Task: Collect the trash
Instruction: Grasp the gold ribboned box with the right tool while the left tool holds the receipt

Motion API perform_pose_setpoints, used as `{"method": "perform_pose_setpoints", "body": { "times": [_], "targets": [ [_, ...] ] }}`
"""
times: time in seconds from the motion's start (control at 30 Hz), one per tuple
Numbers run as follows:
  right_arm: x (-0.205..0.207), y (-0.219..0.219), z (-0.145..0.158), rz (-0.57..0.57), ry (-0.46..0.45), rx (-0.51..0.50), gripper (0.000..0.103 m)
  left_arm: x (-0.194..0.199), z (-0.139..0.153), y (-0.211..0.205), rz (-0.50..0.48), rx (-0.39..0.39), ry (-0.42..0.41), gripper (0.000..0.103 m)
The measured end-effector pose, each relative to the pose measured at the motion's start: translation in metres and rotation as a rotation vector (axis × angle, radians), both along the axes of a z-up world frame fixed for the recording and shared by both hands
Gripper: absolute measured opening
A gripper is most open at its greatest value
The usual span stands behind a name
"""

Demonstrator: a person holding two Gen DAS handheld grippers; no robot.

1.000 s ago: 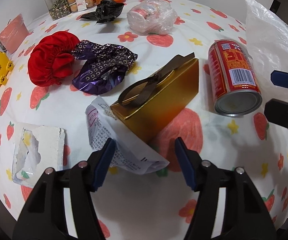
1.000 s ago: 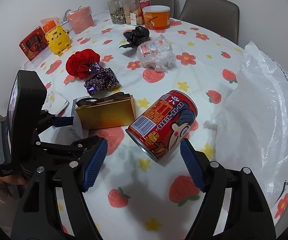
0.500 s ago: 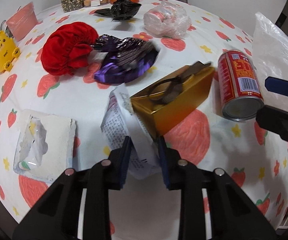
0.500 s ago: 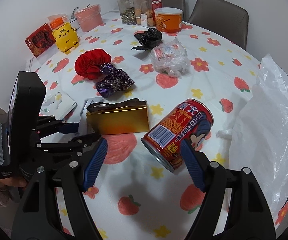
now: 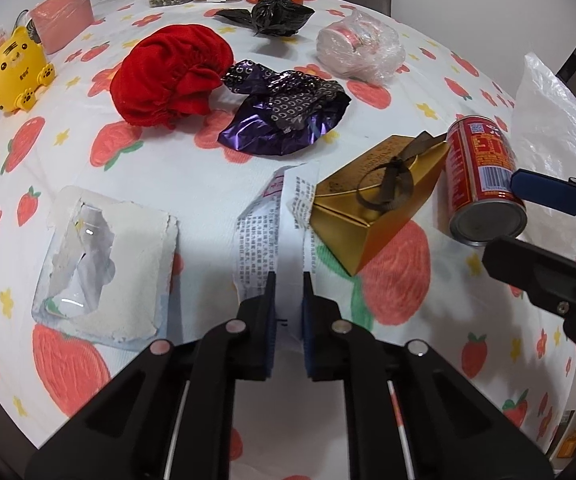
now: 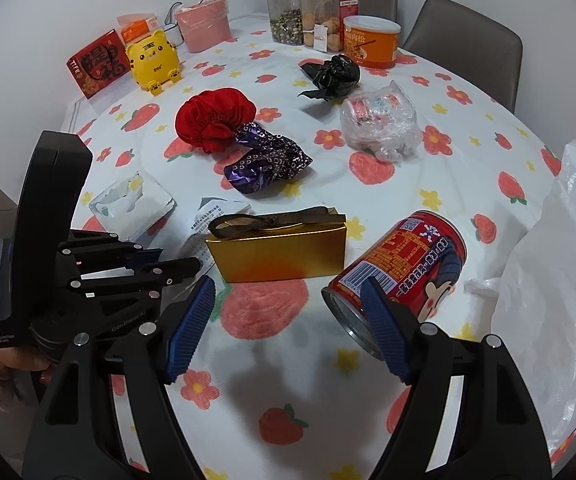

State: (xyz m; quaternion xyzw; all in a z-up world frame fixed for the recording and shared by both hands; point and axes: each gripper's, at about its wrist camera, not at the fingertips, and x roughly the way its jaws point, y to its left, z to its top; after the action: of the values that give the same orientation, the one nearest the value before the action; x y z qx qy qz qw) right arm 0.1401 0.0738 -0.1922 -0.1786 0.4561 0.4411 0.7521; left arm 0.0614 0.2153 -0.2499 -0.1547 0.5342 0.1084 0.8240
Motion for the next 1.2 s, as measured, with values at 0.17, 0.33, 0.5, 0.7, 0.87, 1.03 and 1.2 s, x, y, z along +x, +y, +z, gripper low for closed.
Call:
{"method": "perform_pose_setpoints", "body": {
  "times": [0.17, 0.33, 0.5, 0.7, 0.87, 1.03, 1.2],
  "targets": [
    [-0.003, 0.017, -0.001, 0.035, -0.009, 0.0, 0.072, -0.004, 0.001, 0.004, 0.012, 0.001, 0.002, 0.011],
    [-0.003, 0.039, -0.007, 0.068, -0.032, -0.016, 0.079, -0.007, 0.002, 0.01, 0.035, -0.002, 0.002, 0.011],
    [0.004, 0.053, -0.022, 0.066, -0.052, -0.074, 0.082, -0.009, 0.002, 0.015, 0.048, -0.007, 0.001, 0.011],
    [0.007, 0.056, -0.037, 0.08, -0.058, -0.111, 0.086, -0.01, 0.001, 0.017, 0.056, -0.014, 0.003, 0.011],
    [0.009, 0.061, -0.048, 0.086, -0.06, -0.135, 0.087, -0.01, 0.0, 0.018, 0.058, -0.02, 0.004, 0.011],
    [0.011, 0.062, -0.053, 0.102, -0.035, -0.134, 0.08, -0.009, 0.0, 0.019, 0.057, -0.02, 0.006, 0.011],
    [0.008, 0.064, -0.059, 0.119, -0.001, -0.148, 0.056, -0.008, 0.001, 0.019, 0.054, -0.017, 0.007, 0.011]
  ]
}}
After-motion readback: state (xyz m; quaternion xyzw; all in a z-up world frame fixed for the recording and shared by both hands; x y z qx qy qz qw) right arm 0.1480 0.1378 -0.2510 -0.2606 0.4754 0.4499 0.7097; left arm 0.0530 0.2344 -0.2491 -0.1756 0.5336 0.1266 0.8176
